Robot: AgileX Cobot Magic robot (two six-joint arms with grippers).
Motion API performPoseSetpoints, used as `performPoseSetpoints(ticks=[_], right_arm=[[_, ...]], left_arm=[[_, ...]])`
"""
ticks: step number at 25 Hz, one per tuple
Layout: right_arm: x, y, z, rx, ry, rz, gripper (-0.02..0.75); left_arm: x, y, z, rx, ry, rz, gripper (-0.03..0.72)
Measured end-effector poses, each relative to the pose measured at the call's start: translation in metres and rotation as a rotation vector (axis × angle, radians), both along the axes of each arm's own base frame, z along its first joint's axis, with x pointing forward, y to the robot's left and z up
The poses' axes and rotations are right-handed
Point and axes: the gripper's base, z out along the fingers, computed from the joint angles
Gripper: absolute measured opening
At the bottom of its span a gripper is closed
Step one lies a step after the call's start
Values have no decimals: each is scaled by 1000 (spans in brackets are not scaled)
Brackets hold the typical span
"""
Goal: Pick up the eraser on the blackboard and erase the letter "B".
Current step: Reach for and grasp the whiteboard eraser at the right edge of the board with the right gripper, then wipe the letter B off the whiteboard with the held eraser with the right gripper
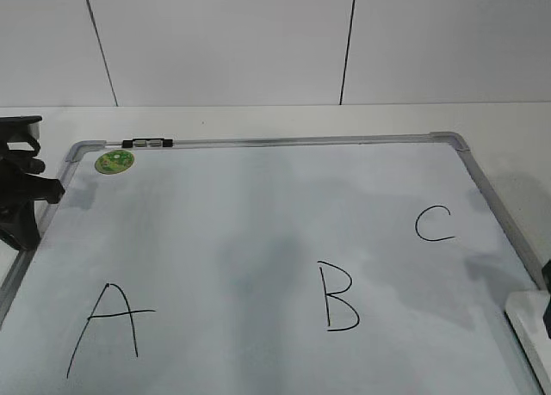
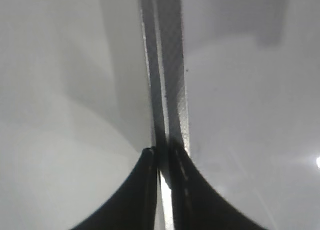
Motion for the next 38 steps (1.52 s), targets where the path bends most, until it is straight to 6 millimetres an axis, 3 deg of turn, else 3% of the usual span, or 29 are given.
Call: performPoseSetpoints(ticks=[7,13,21,38], right_arm=[[4,1,-2,3,-62,41,625],[-5,-1,-17,-2,-27,52,624],[-3,1,-18,13,-60,46,627],[5,3,-39,15,36,55,655]], left_arm=[[0,0,0,0,0,0,34],[0,0,0,1,0,-1,34],[0,0,0,1,0,-1,34],[0,0,0,1,-1,-1,34]])
